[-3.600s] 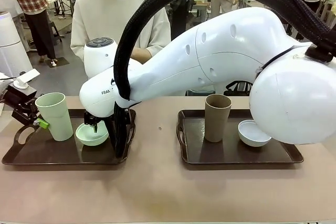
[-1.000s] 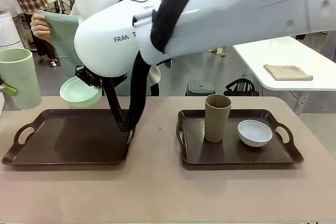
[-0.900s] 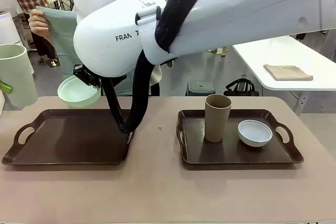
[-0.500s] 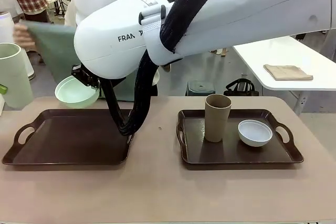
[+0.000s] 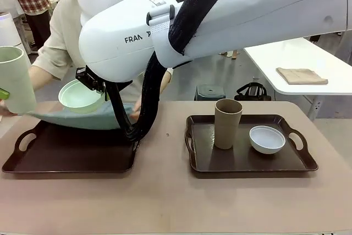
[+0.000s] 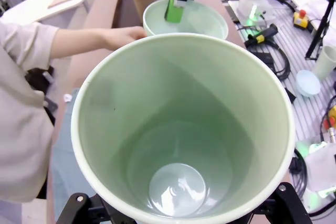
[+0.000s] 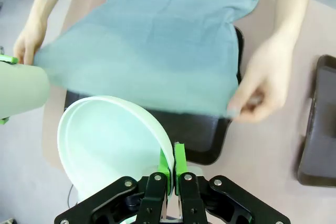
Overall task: Set up a tray with a mat and arrange the tableware.
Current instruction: Pick up the Picnic Bowl and Reusable plastic cup from the Handle tray in front of the human's position and hold them in the air, then place the Picnic Bowl and Reusable plastic cup back onto the Handle tray in front of the human's position.
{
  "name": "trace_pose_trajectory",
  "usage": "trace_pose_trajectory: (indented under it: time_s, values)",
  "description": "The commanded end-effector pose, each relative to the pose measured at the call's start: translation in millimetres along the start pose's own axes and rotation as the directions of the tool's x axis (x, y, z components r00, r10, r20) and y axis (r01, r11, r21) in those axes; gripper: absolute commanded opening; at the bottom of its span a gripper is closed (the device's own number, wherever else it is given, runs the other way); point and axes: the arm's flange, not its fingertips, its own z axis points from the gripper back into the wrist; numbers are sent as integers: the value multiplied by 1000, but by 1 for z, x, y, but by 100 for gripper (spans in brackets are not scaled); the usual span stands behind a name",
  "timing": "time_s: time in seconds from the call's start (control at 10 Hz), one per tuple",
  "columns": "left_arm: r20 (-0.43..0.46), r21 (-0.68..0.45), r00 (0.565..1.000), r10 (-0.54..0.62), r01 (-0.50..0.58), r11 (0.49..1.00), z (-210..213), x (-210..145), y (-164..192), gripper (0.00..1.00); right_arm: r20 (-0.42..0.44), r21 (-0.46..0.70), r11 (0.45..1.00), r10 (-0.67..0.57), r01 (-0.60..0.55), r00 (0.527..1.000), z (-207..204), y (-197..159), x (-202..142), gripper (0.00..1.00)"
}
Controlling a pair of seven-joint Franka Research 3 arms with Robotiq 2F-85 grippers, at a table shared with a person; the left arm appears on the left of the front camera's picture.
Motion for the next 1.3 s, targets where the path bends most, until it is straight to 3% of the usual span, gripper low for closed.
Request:
trace_pose_trajectory:
  time_s: [0.0, 1.2]
  values:
    - [2, 7, 1000, -2, 2, 1000, 3, 2, 3, 9, 3, -10, 1000, 4, -4, 1000, -1, 3, 1, 0]
    - [2, 7, 1000, -2, 2, 1000, 3, 2, 3, 9, 3, -10, 1000, 4, -4, 1000, -1, 3, 1, 0]
